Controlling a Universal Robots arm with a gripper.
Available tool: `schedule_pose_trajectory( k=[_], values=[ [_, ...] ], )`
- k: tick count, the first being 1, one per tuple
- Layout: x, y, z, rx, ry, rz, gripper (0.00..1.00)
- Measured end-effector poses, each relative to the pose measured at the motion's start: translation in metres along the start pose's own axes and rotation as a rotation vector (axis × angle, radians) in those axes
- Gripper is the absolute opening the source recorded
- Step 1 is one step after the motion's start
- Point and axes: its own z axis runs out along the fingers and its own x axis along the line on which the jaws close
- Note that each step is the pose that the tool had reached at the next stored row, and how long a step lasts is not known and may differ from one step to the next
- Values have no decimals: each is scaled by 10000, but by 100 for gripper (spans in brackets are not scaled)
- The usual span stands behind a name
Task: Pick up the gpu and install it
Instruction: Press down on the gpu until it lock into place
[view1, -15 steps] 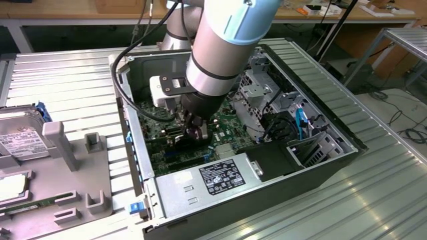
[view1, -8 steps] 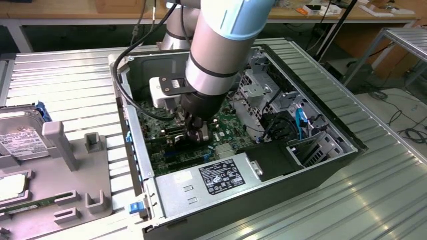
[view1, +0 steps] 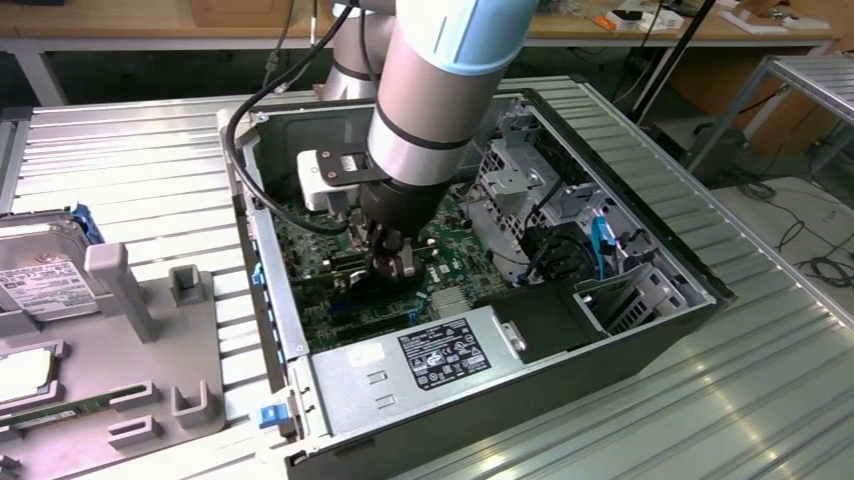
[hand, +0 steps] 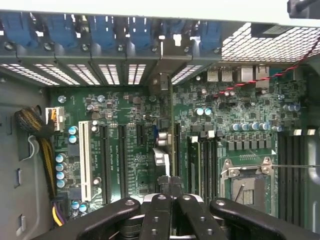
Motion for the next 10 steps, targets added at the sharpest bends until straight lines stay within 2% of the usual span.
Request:
schedule_pose_trajectory(
  k=[2, 6, 10],
  values=[
    [1, -1, 1, 6, 32, -2, 11],
    [-62, 1, 16, 10, 31, 5, 11],
    [-69, 1, 22, 9, 34, 5, 11]
  ],
)
